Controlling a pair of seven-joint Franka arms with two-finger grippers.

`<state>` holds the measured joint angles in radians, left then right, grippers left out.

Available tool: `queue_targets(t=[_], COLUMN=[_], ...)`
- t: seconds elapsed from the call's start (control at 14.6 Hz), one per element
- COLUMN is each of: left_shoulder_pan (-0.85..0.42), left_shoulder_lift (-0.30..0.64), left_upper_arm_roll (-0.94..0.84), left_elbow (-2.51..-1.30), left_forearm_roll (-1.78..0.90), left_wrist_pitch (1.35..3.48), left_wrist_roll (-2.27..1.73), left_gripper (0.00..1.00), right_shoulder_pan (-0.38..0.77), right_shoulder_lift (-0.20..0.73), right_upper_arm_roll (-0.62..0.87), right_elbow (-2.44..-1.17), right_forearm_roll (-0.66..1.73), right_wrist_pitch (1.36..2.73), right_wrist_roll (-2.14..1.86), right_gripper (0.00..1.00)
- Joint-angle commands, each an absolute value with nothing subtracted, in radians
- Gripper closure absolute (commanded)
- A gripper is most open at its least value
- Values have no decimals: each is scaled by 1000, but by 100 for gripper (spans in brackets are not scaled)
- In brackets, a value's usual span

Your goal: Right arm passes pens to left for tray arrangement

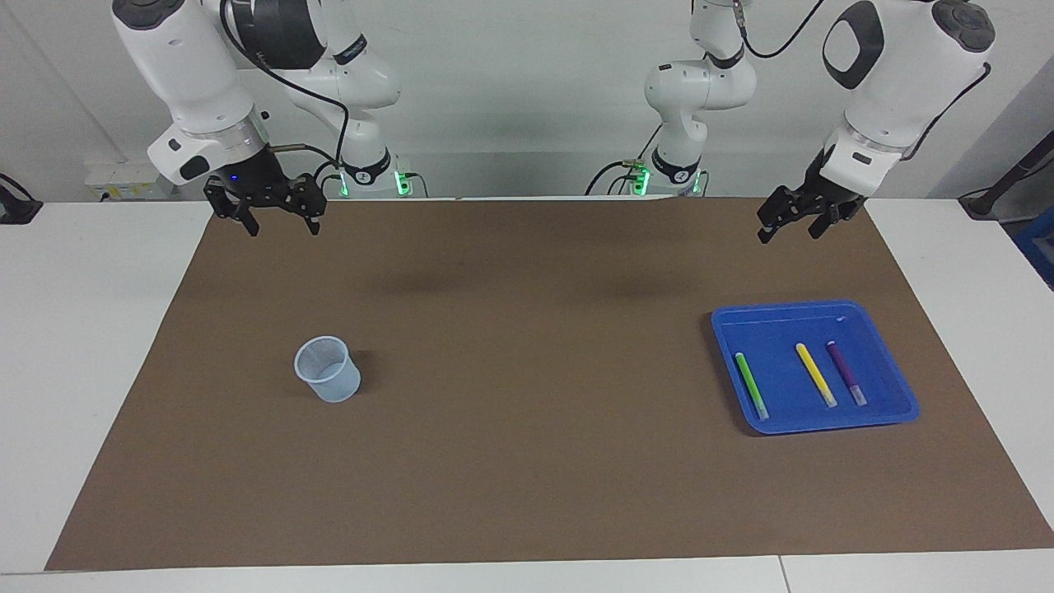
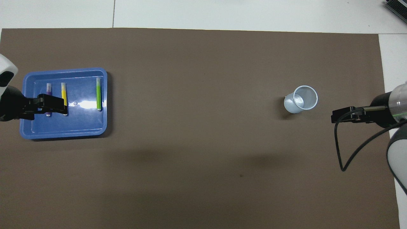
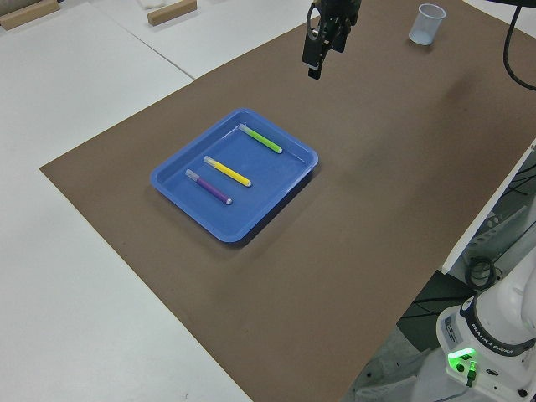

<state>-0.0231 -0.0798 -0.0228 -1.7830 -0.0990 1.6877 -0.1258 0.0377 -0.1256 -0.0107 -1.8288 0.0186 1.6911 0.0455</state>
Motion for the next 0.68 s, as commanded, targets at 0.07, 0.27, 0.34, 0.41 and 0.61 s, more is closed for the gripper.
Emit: queue_targets(t=[0.07, 0.27, 0.34, 0.41, 0.61], left_shoulder_pan=[-32, -34, -32, -32, -32], left_shoulder_lift=[-103, -117, -121, -121, -123], left_upper_arm_roll=[-14, -41, -47, -48, -48], left_elbow=[-1783, -1778, -1778, -1776, -1776], left_forearm_roll=[-77, -13, -12, -12, -12], left_wrist_pitch=[1648, 1634, 1635, 1635, 1646], left_wrist_roll=[-144, -150, -152, -156, -156], left_gripper=[0, 0, 0, 0, 0], right_shoulder_pan=[37, 35, 32, 31, 29], right_shoulder_lift=[-150, -150, -150, -150, -150], right_upper_arm_roll=[-8, -8, -8, -8, -8], right_elbow=[-1848, -1848, -1848, -1851, -1861], right_forearm_roll=[0, 0, 0, 0, 0], right_wrist_pitch=[1690, 1697, 1707, 1730, 1761], right_wrist_roll=[35, 38, 40, 38, 37], right_gripper=[0, 0, 0, 0, 0])
